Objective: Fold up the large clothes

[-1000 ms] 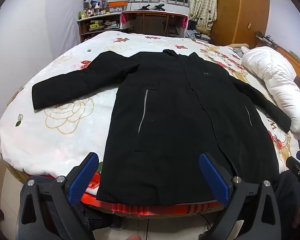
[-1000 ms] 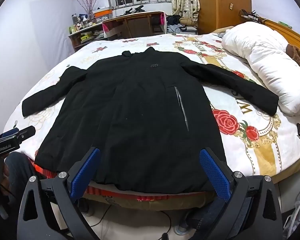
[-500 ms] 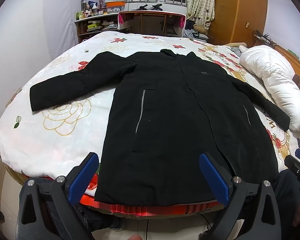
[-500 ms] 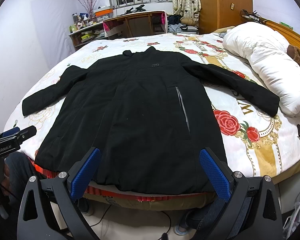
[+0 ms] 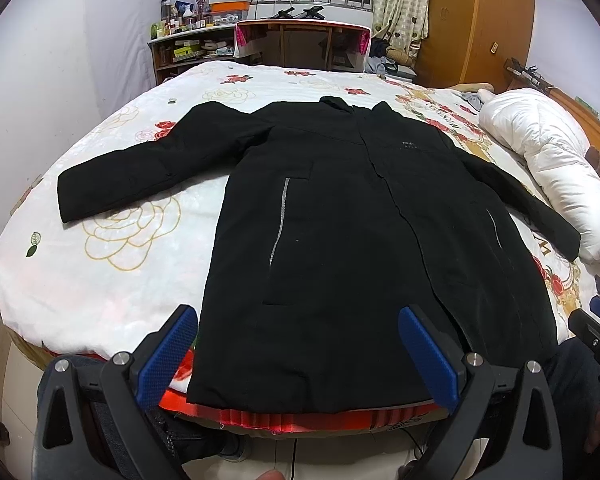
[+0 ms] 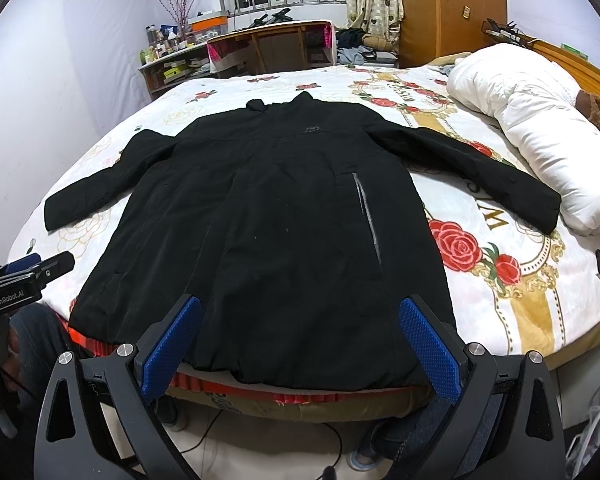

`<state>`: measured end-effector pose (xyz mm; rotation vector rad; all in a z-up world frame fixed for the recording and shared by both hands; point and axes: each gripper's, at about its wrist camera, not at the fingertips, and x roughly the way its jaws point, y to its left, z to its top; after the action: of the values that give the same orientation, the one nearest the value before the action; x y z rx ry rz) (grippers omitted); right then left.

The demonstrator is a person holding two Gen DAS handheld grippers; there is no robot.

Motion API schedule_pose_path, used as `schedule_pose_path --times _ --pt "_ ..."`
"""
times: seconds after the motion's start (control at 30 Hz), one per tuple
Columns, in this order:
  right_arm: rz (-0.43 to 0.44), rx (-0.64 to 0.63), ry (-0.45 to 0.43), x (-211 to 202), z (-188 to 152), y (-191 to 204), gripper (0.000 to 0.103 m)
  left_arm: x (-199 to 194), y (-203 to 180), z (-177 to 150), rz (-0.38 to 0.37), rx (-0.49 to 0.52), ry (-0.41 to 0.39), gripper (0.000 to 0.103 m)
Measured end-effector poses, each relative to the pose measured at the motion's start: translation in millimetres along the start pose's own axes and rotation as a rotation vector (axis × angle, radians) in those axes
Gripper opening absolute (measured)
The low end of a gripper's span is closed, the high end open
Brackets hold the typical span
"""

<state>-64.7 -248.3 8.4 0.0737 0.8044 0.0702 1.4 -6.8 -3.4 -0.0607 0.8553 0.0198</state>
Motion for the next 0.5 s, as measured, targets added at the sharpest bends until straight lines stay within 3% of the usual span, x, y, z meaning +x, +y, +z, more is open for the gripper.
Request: schedule_pose_path --times 0.5 --pt "0.002 -0.002 0.005 2.9 -0.6 1.0 0.099 0.2 -0.6 0.9 -0.001 -0.001 0.003 0.102"
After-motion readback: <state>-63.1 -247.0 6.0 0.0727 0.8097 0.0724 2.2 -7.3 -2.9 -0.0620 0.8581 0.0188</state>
